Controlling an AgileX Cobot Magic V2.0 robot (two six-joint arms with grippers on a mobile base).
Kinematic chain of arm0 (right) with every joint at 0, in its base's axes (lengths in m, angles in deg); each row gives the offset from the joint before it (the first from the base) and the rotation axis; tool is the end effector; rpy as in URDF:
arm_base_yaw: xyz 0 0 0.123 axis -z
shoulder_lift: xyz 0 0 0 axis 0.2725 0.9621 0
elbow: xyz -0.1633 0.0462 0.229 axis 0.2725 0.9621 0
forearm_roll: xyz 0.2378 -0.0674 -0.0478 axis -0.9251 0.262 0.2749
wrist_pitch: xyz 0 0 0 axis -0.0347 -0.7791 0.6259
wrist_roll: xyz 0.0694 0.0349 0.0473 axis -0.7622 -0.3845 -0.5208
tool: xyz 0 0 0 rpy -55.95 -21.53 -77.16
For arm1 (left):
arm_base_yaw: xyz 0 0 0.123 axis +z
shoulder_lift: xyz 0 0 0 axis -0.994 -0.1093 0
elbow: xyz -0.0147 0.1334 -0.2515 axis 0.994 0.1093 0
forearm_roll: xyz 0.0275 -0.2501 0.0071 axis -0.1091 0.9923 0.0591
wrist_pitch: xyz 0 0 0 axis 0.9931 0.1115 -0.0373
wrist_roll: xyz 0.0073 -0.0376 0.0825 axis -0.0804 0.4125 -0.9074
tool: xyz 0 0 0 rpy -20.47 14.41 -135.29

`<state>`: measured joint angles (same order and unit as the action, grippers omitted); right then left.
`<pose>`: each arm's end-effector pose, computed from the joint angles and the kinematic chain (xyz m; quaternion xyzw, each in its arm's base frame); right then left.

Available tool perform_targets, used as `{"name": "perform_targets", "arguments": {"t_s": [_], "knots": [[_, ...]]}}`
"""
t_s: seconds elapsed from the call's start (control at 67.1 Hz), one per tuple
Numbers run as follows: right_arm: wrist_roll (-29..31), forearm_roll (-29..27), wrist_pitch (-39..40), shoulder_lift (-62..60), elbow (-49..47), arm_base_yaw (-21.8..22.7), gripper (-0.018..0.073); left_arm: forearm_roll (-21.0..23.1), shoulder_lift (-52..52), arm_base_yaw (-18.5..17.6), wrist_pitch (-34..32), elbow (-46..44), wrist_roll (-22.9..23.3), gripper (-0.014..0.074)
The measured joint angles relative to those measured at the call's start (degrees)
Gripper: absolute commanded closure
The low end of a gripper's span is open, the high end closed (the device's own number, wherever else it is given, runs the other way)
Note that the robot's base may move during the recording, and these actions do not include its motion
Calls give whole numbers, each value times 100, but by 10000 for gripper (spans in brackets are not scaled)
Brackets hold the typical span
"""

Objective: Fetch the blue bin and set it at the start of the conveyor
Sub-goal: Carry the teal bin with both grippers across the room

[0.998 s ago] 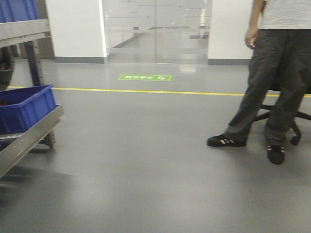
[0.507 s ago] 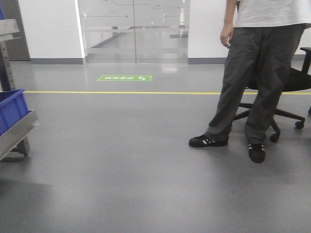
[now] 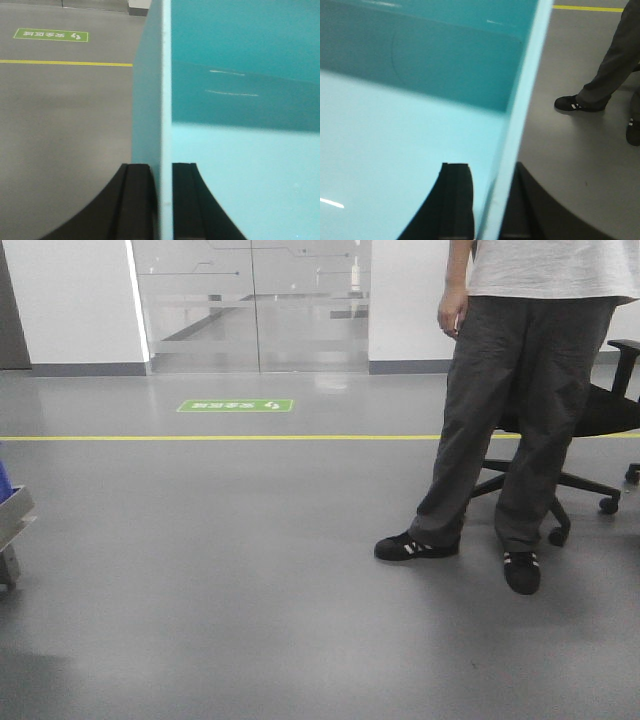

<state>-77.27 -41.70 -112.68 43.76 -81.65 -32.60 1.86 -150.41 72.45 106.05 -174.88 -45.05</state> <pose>0.3255 0.0994 0.4768 -0.0570 0.8562 0.1235 0.4984 0.2991 -0.0636 0.4931 0.0443 0.7988 -0.1106 0.5897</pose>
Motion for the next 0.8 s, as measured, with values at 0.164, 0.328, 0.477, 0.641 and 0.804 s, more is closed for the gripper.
{"name": "perform_targets", "arguments": {"t_s": [0.164, 0.328, 0.477, 0.641, 0.804], "knots": [[0, 0, 0, 0, 0, 0, 711, 0, 0, 0, 0, 0, 0, 708], [0, 0, 0, 0, 0, 0, 711, 0, 0, 0, 0, 0, 0, 708], [0, 0, 0, 0, 0, 0, 711, 0, 0, 0, 0, 0, 0, 708], [0, 0, 0, 0, 0, 0, 711, 0, 0, 0, 0, 0, 0, 708], [0, 0, 0, 0, 0, 0, 711, 0, 0, 0, 0, 0, 0, 708]]}}
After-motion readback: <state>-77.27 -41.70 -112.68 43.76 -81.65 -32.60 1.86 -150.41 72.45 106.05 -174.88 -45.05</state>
